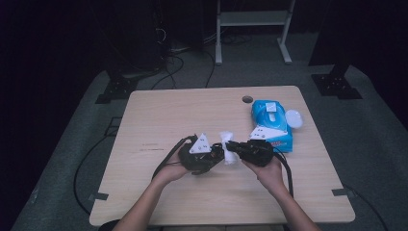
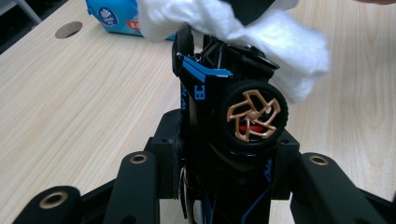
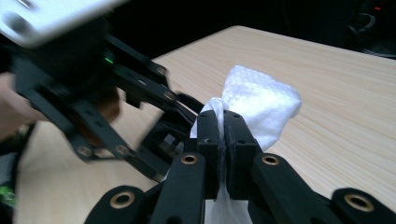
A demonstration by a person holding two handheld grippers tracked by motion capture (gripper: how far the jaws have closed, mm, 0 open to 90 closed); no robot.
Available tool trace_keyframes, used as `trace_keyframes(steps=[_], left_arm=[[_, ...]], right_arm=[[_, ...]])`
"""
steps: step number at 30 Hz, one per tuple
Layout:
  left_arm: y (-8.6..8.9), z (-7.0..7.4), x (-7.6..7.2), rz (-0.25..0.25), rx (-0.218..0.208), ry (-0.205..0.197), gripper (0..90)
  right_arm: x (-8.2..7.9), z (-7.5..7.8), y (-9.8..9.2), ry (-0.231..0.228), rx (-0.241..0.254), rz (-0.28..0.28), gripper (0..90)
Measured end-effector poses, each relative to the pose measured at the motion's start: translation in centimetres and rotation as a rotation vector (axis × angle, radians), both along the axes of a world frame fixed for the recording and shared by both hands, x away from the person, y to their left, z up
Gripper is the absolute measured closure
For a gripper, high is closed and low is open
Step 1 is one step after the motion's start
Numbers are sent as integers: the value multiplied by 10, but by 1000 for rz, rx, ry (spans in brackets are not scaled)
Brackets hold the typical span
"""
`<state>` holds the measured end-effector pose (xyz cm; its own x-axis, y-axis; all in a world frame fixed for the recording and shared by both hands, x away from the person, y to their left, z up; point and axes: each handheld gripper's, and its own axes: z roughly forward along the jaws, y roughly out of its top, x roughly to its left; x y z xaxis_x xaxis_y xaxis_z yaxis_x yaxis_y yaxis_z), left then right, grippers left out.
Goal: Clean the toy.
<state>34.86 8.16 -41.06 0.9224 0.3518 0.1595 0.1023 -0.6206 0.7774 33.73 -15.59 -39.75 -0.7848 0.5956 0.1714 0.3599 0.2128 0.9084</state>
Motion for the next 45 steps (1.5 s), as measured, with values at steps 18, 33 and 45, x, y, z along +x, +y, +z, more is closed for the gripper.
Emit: trace_keyframes(steps=[18,33,45], left_arm=[[3,2,1,-4,-39,6,569],[5,2,3,-1,-61,13,568],[5,-3,10,6,-67,47,569]], right_arm=[[5,-5,-8,48,89,2,858],[8,-9,-11,58,91,-7,858],[10,-22,-10,105,50,-29,858]])
